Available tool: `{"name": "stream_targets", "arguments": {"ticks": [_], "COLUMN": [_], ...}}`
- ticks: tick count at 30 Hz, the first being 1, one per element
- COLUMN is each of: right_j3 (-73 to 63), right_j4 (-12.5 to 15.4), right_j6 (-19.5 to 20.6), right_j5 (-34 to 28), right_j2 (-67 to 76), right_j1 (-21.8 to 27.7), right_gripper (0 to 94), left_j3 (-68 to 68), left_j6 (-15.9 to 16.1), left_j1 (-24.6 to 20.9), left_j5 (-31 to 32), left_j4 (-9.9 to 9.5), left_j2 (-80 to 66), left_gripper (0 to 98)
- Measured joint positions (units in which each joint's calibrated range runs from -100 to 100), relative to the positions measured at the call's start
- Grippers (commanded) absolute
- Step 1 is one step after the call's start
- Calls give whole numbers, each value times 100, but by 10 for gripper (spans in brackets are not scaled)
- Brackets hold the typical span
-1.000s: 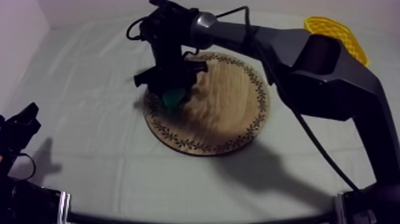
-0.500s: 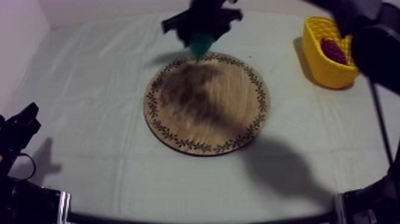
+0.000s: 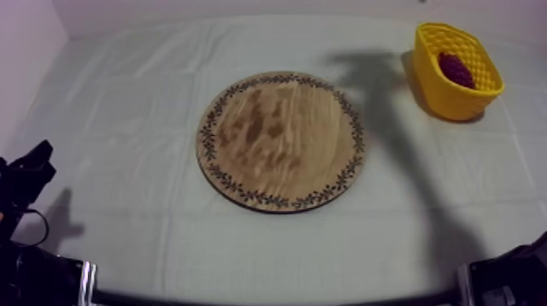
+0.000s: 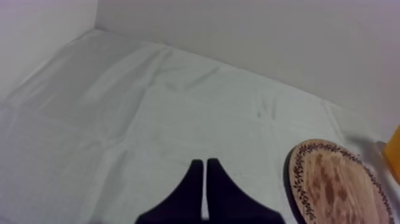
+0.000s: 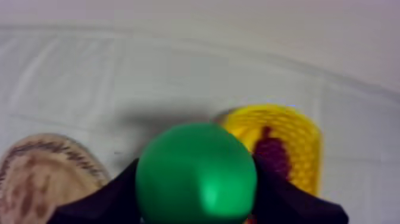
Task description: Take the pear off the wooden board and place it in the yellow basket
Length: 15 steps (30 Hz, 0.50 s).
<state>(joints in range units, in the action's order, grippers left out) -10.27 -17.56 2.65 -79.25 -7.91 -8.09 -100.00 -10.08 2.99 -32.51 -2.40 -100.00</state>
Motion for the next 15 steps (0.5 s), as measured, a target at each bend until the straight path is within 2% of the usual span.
{"name": "stream_targets", "arguments": {"ticks": [6,11,15], "right_j3": [922,1764,2348], "right_j4": [-241,-454,-585], "right_j6": [-310,-225,-29], "right_j5": [674,1219,1517], "right_j2": [421,254,-76], "right_j1": [748,1106,1104], "right_gripper": [403,393,394], "left_j3": [0,0,0], "left_j6": [0,0,0], "left_j1": [0,0,0], "left_j5": [0,0,0], "left_j4": [0,0,0], "left_j2": [0,0,0], "left_gripper": [1,1,1]}}
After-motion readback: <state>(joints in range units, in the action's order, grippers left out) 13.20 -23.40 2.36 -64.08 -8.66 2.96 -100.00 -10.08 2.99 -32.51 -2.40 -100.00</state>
